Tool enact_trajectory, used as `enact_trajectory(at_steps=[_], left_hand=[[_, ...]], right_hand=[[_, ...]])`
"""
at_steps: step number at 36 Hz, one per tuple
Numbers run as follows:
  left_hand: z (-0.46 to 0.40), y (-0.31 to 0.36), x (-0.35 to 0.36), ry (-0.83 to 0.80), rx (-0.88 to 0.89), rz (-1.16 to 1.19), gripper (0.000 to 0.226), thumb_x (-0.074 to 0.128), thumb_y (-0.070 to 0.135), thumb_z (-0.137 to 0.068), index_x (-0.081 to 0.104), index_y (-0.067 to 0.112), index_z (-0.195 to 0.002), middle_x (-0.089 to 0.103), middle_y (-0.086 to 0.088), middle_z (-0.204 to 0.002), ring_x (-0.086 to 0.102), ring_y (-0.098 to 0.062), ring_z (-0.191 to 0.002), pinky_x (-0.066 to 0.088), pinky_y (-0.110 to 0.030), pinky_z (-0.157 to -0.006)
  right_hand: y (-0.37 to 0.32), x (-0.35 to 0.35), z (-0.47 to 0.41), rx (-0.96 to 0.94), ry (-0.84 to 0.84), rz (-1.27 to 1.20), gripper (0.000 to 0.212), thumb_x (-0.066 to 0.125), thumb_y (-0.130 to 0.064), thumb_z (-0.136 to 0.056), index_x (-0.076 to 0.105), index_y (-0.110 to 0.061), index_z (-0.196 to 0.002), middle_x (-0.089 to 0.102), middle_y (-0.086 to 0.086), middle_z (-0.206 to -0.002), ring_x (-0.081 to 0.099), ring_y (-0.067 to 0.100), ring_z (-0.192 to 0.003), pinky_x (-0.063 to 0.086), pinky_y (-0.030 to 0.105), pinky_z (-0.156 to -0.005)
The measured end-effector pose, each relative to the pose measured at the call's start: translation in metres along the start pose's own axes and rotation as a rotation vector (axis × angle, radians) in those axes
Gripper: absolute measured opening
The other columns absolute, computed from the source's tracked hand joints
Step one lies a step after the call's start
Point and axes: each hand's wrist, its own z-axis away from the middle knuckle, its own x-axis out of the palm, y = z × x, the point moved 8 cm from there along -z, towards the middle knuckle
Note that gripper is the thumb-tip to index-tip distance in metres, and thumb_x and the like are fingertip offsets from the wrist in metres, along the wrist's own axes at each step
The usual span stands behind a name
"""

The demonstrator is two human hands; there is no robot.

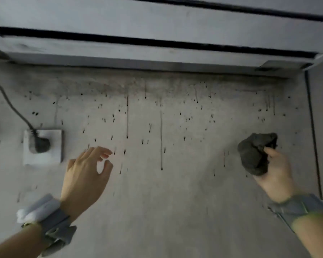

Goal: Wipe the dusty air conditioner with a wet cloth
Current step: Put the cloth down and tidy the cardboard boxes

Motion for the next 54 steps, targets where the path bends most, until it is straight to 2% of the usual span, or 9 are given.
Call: enact_trajectory(at_steps=[3,5,8,14,21,30,41,49,54], left_hand=[[0.049,-0.038,0.006,-0.121,-0.121,0.066,0.015,0.057,0.013,-0.086,0.062,0.022,-0.097,0.062,0.007,-0.087,0.058,-0.017,-0.071,0.043,-0.033,-0.072],[0.08,-0.056,0.012,-0.195,-0.194,0.128,0.016,0.056,0.012,-0.087,0.063,0.023,-0.097,0.065,0.006,-0.089,0.06,-0.016,-0.072,0.044,-0.032,-0.071],[0.14,-0.094,0.02,-0.302,-0.365,0.25,0.018,0.054,0.009,-0.088,0.065,0.021,-0.095,0.067,0.005,-0.089,0.061,-0.015,-0.084,0.044,-0.03,-0.076],[0.278,-0.153,0.035,-0.461,-0.81,0.464,0.03,0.047,-0.003,-0.085,0.065,0.021,-0.085,0.068,0.002,-0.084,0.061,-0.018,-0.081,0.045,-0.022,-0.072],[0.438,-0.177,0.035,-0.603,-1.305,0.617,0.026,0.04,0.003,-0.094,0.064,0.013,-0.09,0.066,-0.001,-0.086,0.061,-0.012,-0.077,0.038,-0.02,-0.068],[0.661,-0.2,-0.006,-0.409,-1.924,0.578,0.018,0.044,0.01,-0.096,0.062,0.009,-0.092,0.069,0.006,-0.059,0.063,0.0,-0.049,0.03,-0.01,-0.036],[0.831,-0.194,-0.043,-0.405,-2.142,0.367,0.017,0.05,0.014,-0.095,0.066,0.012,-0.092,0.068,0.0,-0.081,0.062,-0.002,-0.059,0.039,-0.006,-0.042],[0.94,-0.22,-0.018,-0.481,-2.119,0.33,0.022,0.046,0.014,-0.096,0.066,0.009,-0.104,0.069,-0.002,-0.091,0.06,-0.01,-0.075,0.039,-0.02,-0.064],[1.025,-0.245,0.001,-0.481,-2.108,0.325,0.026,0.041,0.014,-0.098,0.064,0.007,-0.108,0.068,-0.005,-0.095,0.06,-0.009,-0.076,0.039,-0.017,-0.062]], right_hand=[[0.072,0.018,0.048,0.22,-0.121,-0.043,0.009,0.061,-0.013,-0.078,0.059,-0.019,-0.085,0.06,0.0,-0.066,0.056,0.014,-0.05,0.045,0.021,-0.044],[0.104,0.004,0.077,0.281,0.064,0.007,0.014,0.044,-0.022,-0.093,0.058,-0.019,-0.093,0.062,-0.002,-0.068,0.059,0.01,-0.046,0.045,0.017,-0.043],[0.157,0.0,0.133,0.398,0.139,0.043,0.042,0.065,-0.03,-0.072,0.061,-0.014,-0.11,0.07,0.004,-0.094,0.071,0.012,-0.068,0.055,0.02,-0.054],[0.245,-0.034,0.248,0.677,0.25,0.238,0.027,0.042,-0.026,-0.095,0.061,-0.013,-0.08,0.065,0.003,-0.054,0.056,0.014,-0.039,0.042,0.016,-0.041],[0.328,-0.081,0.389,1.062,0.332,0.243,0.033,0.041,-0.03,-0.095,0.068,-0.011,-0.089,0.073,0.007,-0.072,0.07,0.022,-0.059,0.056,0.032,-0.055],[0.398,-0.177,0.572,1.411,0.568,0.292,0.029,0.037,-0.023,-0.096,0.062,-0.008,-0.095,0.071,0.013,-0.082,0.065,0.027,-0.077,0.047,0.038,-0.071],[0.454,-0.259,0.688,1.589,0.636,0.394,0.026,0.037,-0.017,-0.097,0.059,-0.007,-0.107,0.072,0.011,-0.088,0.059,0.026,-0.09,0.046,0.037,-0.072],[0.516,-0.303,0.742,1.606,0.288,0.733,0.027,0.037,0.002,-0.096,0.06,0.0,-0.11,0.065,0.019,-0.104,0.059,0.034,-0.099,0.048,0.011,-0.067],[0.582,-0.343,0.801,1.639,0.083,0.762,0.032,0.041,0.005,-0.092,0.057,0.001,-0.119,0.063,0.009,-0.113,0.059,-0.003,-0.088,0.04,-0.001,-0.065]])
